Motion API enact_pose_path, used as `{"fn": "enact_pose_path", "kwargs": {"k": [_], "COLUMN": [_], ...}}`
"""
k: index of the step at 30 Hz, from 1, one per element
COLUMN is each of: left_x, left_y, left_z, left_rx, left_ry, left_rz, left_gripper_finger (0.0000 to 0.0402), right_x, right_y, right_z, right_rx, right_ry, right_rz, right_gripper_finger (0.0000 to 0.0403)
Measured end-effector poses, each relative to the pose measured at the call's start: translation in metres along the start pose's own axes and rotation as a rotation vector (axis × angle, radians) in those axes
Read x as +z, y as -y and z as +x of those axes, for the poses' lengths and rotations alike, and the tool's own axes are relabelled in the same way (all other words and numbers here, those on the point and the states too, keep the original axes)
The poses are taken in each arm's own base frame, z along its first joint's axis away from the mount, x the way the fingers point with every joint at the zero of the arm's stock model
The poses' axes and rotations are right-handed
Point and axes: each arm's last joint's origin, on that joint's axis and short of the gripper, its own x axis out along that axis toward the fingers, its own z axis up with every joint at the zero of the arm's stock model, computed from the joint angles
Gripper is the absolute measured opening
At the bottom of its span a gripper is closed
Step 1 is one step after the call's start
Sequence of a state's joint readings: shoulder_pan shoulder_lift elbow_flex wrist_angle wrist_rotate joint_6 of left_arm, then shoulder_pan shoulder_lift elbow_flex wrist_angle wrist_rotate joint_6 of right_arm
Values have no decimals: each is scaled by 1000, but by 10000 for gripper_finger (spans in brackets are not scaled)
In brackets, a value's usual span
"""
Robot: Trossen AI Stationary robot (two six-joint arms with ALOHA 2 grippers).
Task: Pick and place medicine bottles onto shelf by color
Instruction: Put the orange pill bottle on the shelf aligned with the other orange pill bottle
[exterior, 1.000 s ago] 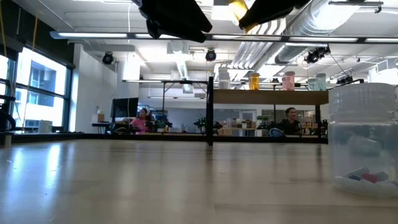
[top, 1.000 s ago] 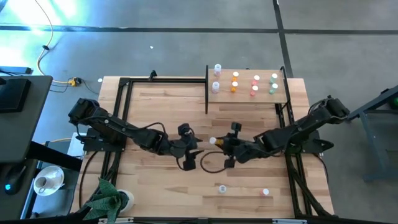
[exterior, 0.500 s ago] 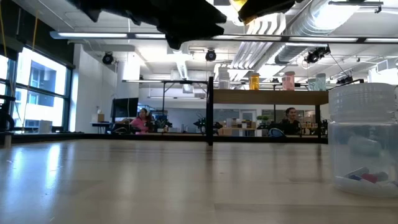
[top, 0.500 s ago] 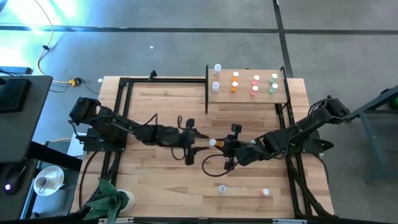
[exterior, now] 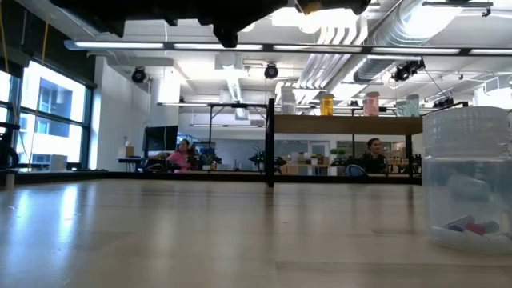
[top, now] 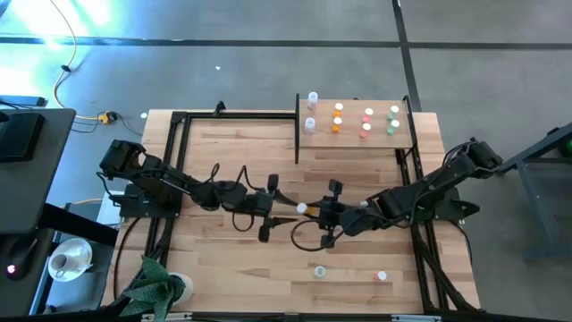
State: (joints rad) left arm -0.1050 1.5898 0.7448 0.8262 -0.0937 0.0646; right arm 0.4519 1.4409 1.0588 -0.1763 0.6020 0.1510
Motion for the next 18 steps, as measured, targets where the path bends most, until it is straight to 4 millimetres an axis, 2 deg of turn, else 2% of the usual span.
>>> {"fn": "enact_pose_path", "kwargs": {"k": [18], "left_x": [6], "left_y": [4], "left_z": [-1], "left_rx": [7], "left_ry": [59], "left_rz": [-7], "left_gripper_finger": [184], "right_x": [7], "right_y": [-9], "right_z": [10], "right_rx": [67], "right_ry": [92], "right_rz": [-1], "right_gripper_finger": [90]}}
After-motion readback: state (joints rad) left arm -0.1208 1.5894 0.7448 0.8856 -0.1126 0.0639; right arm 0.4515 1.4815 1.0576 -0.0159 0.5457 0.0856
